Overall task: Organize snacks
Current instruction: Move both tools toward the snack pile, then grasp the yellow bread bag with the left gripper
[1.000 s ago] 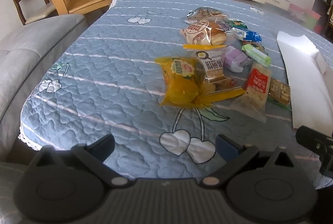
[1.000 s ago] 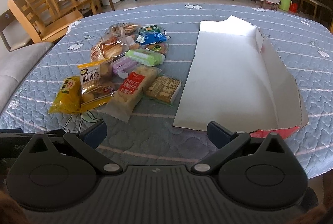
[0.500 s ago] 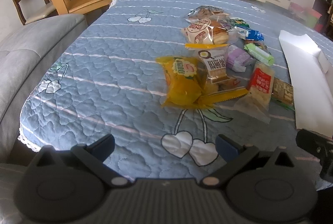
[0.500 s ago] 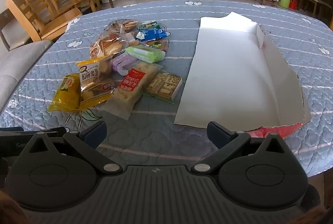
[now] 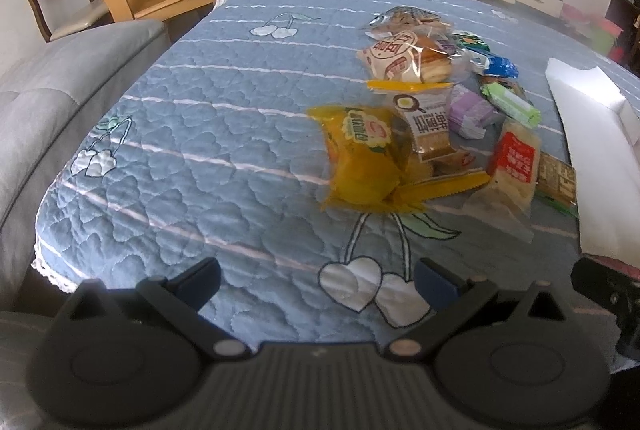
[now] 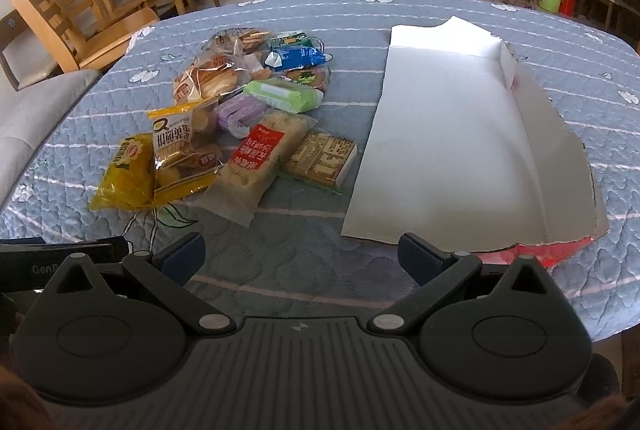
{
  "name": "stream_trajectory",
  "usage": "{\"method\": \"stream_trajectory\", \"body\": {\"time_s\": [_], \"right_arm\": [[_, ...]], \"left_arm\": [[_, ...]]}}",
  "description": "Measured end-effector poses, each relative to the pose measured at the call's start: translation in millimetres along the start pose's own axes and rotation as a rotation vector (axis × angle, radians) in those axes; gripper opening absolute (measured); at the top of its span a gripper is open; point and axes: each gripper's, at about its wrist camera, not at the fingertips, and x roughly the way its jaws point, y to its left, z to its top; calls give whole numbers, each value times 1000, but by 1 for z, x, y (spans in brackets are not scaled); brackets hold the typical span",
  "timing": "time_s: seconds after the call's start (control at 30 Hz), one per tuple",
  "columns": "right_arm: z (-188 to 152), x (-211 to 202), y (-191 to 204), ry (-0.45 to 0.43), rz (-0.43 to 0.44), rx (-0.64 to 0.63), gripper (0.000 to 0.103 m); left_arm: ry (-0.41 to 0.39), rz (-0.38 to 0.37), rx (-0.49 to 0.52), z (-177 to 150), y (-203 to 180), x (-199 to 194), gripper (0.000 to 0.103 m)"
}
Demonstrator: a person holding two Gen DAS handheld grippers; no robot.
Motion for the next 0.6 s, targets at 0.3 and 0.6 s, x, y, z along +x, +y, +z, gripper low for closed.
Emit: {"method": "stream_trajectory", "body": {"time_s": [0.3,0.6], "right_arm": [[1,4,1,9,0,-3,103],[2,6,-1,10,-9,6,103]], "left_arm": [[1,1,-20,13,5,11,102],[-40,-28,-23,49,-2,31,102]]}}
